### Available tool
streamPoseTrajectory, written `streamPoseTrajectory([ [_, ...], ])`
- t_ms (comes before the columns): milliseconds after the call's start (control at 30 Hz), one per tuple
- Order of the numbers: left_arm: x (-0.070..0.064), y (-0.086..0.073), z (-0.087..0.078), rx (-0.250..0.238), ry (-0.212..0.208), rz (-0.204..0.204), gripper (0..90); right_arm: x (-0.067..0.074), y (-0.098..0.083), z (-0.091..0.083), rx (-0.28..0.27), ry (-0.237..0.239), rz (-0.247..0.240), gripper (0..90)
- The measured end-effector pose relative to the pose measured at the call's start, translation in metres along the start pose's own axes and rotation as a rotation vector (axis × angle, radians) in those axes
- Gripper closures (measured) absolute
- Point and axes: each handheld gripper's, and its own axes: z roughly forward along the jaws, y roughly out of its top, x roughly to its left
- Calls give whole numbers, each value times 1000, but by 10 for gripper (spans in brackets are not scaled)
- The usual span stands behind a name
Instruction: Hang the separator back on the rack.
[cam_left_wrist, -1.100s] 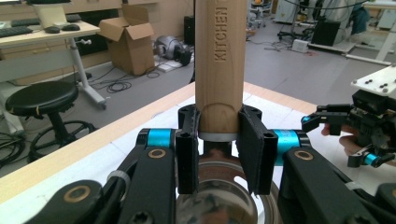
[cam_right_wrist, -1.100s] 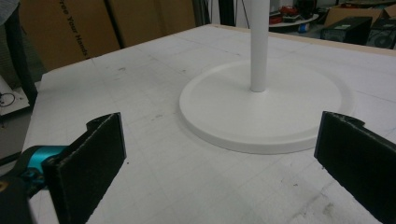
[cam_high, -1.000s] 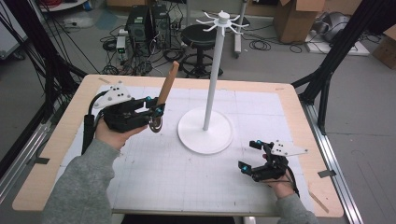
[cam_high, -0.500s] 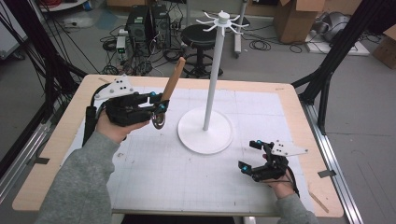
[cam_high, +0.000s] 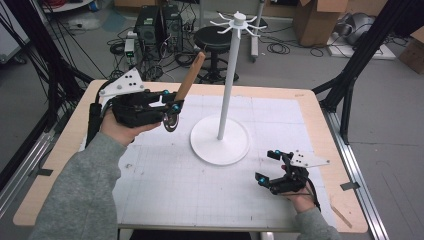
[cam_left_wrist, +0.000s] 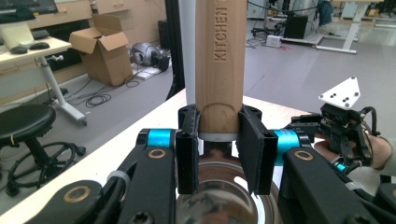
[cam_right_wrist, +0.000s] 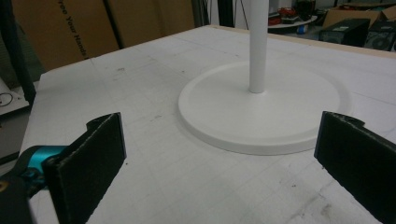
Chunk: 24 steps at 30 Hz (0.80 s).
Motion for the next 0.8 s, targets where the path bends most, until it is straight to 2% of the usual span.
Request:
streamPoseTrajectory([
  [800, 6, 25, 18, -39, 23, -18, 695, 0, 0, -1, -13, 4, 7, 12],
])
